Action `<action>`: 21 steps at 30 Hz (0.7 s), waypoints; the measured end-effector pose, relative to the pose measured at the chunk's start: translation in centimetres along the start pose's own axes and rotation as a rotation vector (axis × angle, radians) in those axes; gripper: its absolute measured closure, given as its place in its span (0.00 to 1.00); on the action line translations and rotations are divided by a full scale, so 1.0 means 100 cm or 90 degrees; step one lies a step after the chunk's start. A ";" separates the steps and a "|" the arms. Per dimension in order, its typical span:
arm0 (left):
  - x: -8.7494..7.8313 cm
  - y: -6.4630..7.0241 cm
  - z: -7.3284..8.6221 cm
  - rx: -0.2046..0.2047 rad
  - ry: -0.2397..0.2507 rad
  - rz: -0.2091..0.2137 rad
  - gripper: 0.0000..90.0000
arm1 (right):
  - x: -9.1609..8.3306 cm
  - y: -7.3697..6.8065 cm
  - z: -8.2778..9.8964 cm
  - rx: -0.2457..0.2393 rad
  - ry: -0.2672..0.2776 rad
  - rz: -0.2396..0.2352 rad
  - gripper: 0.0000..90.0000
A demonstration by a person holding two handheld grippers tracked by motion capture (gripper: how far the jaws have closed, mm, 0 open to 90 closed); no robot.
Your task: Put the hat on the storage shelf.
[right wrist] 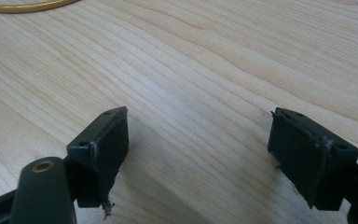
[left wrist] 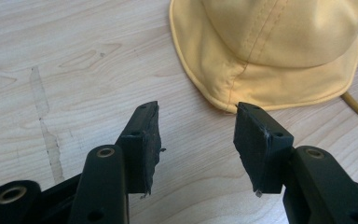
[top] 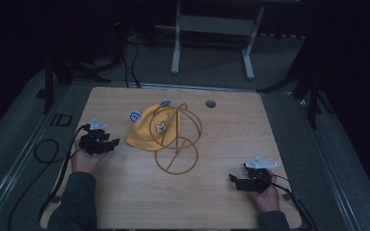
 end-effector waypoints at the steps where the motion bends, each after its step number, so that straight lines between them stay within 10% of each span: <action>1: -0.001 0.000 -0.001 0.003 -0.003 -0.001 0.56 | 0.000 0.000 0.000 0.000 0.000 0.000 0.22; 21: -0.020 0.006 -0.032 0.046 -0.038 0.030 0.59 | 0.000 0.000 0.000 0.000 0.000 0.000 0.23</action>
Point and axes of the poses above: each handheld gripper's, and its own axes: x roughly forward along the jaws, z roughly out of its underside, y roughly to its right, the point moved 7 cm from there along x, roughly forward along the jaws, and after that the axes turned 9 degrees about -x, right-handed, at the moved point
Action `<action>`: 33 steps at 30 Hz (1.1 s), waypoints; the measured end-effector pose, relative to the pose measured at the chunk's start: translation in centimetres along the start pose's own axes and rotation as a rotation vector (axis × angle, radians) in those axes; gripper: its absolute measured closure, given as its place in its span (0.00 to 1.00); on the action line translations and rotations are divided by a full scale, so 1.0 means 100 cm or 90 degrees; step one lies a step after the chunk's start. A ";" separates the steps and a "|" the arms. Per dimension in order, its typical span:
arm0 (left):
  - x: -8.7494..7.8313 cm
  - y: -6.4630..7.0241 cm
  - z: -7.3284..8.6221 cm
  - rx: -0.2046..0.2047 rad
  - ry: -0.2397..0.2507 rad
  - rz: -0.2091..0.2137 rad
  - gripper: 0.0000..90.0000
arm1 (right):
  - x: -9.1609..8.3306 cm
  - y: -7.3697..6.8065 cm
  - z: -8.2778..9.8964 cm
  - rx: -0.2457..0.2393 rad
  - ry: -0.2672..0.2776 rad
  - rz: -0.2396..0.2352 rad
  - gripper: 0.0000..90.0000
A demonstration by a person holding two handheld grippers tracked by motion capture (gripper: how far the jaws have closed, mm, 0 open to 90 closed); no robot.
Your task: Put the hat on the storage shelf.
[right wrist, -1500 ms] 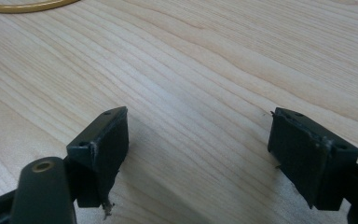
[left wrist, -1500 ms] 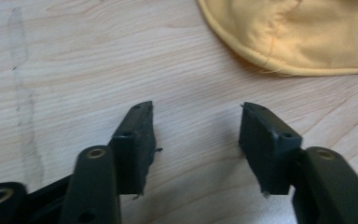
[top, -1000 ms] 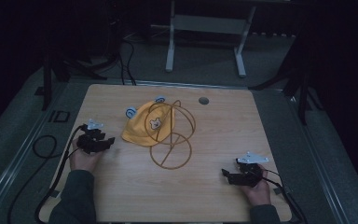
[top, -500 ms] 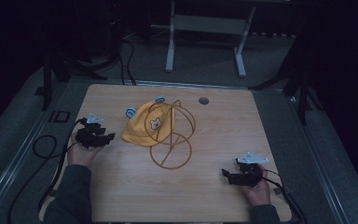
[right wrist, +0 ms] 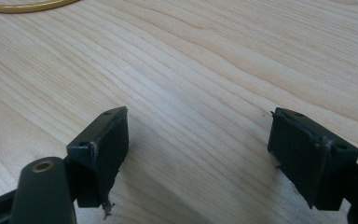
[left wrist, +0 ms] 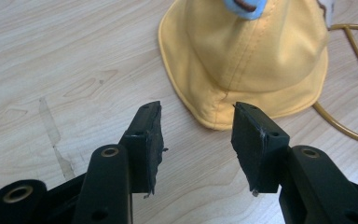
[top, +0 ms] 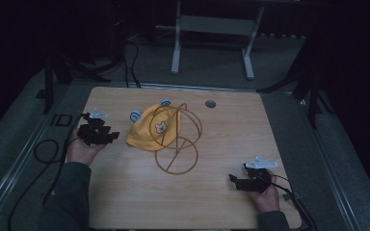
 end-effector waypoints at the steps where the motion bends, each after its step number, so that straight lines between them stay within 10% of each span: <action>1: -0.001 0.001 -0.001 0.002 -0.001 0.002 0.59 | 0.000 0.000 0.000 0.000 0.000 0.000 0.23; 33: -0.014 0.004 -0.029 0.050 -0.097 0.002 0.59 | 0.000 0.000 0.000 0.000 0.000 0.000 0.23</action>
Point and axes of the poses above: each handheld gripper's, and its own axes: x roughly forward along the jaws, z roughly out of its underside, y roughly to its right, the point moved 7 cm from there along x, roughly forward along the jaws, and after that the axes turned 9 degrees about -x, right-handed, at the moved point
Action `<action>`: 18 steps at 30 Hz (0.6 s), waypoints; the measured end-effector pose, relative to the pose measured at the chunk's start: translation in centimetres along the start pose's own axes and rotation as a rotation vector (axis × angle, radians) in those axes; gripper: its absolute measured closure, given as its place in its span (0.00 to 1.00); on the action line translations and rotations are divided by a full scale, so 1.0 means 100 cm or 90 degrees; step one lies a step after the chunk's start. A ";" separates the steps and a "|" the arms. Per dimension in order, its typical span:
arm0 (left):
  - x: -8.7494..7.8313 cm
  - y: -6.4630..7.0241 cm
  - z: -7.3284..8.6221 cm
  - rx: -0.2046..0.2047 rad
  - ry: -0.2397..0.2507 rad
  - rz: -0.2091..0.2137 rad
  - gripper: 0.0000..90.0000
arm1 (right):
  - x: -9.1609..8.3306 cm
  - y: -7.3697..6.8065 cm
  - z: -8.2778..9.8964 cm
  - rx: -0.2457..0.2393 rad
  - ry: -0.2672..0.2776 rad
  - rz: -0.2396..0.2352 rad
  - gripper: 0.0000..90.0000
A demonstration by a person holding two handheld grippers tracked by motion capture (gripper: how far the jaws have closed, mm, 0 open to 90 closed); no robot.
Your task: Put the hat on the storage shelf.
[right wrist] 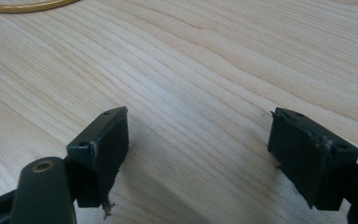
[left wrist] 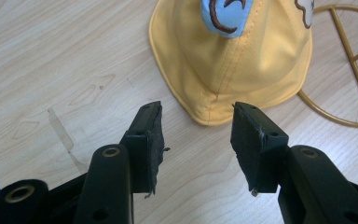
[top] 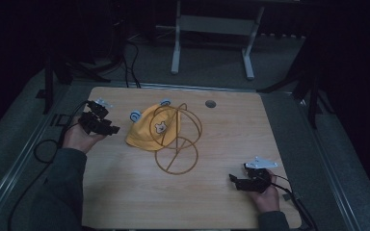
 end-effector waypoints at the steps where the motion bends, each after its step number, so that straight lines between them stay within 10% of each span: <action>1: 0.000 0.001 -0.001 0.000 -0.002 0.001 0.59 | 0.000 0.000 0.000 0.000 0.000 0.000 0.22; 18: -0.006 0.000 -0.010 0.015 -0.024 0.005 0.60 | 0.000 0.000 0.000 0.000 0.000 0.000 0.23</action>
Point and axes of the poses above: each handheld gripper's, and its own axes: x roughly forward along the jaws, z roughly out of its underside, y roughly to its right, the point moved 7 cm from there along x, roughly forward along the jaws, and after that the axes turned 9 degrees about -x, right-handed, at the moved point
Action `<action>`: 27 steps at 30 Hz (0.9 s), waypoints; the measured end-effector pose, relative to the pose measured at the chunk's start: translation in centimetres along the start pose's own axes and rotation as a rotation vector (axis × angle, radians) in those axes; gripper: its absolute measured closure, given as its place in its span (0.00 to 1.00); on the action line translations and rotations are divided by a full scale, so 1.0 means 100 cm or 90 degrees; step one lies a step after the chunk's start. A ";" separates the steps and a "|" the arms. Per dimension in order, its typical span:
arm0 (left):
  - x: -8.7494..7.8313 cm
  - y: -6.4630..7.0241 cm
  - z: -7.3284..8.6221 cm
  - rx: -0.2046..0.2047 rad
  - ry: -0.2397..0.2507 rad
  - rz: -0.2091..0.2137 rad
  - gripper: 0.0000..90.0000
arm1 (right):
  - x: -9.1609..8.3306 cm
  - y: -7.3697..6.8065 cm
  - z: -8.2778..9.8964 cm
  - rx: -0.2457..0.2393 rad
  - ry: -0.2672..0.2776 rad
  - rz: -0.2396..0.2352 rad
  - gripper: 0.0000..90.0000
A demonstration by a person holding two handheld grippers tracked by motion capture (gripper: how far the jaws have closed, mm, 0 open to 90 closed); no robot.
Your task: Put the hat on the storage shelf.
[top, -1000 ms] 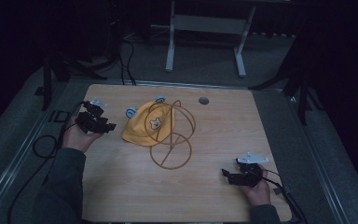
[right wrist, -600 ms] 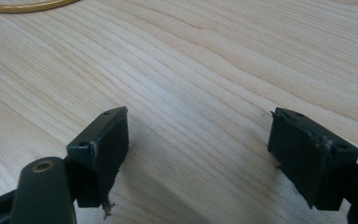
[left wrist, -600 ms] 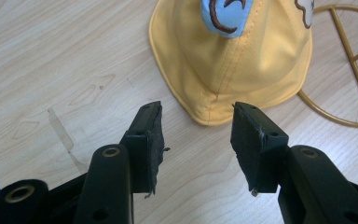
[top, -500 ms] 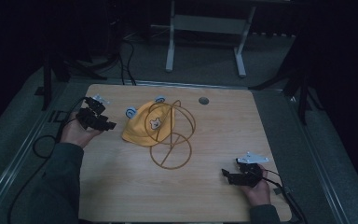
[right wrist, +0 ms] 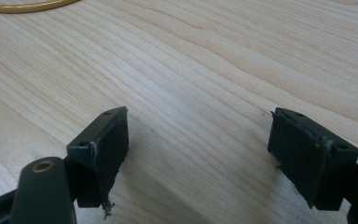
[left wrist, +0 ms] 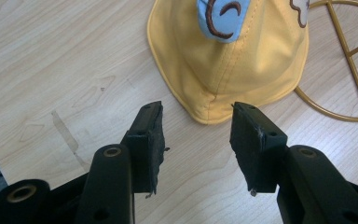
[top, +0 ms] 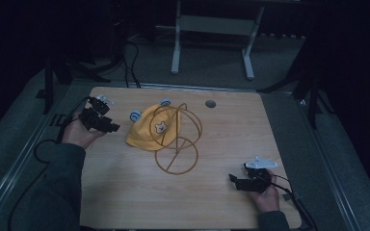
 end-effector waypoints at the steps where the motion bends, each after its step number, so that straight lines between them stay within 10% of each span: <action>1: -0.001 0.001 -0.003 0.004 -0.001 0.003 0.60 | 0.000 0.000 0.000 0.000 0.000 0.000 0.23; 27: -0.006 0.009 -0.033 0.030 -0.038 0.012 0.62 | 0.000 0.000 0.000 0.000 0.000 0.000 0.23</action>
Point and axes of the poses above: each handheld gripper's, and its own axes: x roughly forward along the jaws, z roughly out of its underside, y roughly to its right, the point moved 7 cm from there along x, roughly forward along the jaws, and after that the axes turned 9 degrees about -x, right-handed, at the moved point
